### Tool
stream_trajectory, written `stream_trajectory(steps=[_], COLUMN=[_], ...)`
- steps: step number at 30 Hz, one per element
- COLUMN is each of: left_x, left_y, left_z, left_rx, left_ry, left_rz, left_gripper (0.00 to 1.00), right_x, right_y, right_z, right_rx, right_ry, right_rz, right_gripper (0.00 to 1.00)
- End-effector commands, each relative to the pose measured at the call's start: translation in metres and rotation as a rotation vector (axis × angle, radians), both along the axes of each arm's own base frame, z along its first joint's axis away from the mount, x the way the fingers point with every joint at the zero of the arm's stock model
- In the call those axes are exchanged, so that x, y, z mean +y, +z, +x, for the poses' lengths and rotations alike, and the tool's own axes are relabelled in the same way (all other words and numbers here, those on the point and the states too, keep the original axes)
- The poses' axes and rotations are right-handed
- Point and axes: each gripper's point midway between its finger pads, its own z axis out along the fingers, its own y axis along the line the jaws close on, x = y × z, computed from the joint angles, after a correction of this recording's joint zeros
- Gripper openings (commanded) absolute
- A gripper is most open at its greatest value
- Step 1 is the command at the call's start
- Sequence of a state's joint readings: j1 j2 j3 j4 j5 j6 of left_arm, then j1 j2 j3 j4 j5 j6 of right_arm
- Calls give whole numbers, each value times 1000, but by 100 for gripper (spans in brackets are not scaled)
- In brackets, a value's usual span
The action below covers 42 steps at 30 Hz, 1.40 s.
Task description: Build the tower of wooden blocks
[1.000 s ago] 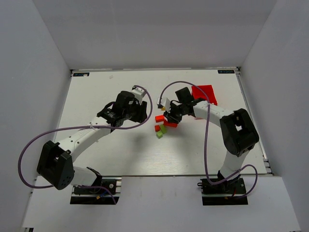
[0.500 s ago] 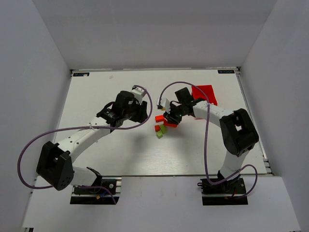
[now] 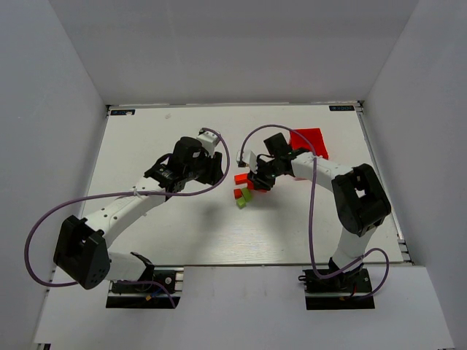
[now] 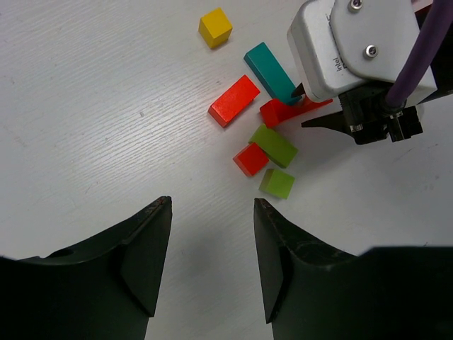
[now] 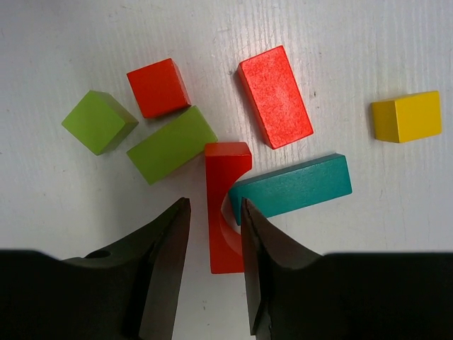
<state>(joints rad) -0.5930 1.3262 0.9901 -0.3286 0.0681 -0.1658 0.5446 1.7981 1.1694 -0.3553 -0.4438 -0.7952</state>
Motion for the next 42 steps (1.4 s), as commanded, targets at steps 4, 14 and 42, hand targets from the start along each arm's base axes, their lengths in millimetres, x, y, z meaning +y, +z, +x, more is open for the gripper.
stream_trajectory(steps=[4, 14, 42], left_x=[-3, -2, -22], left_y=[16, 12, 37], left_z=[-4, -6, -27], left_rx=[-35, -28, -146], left_ry=[-15, -15, -267], left_rz=[-38, -33, -84], left_gripper=[60, 60, 64], right_x=[6, 5, 29], right_y=[-1, -6, 121], right_z=[4, 8, -44], right_rx=[-15, -43, 242], right_ry=[16, -1, 169], right_rz=[-13, -38, 374], right_gripper=[41, 26, 5])
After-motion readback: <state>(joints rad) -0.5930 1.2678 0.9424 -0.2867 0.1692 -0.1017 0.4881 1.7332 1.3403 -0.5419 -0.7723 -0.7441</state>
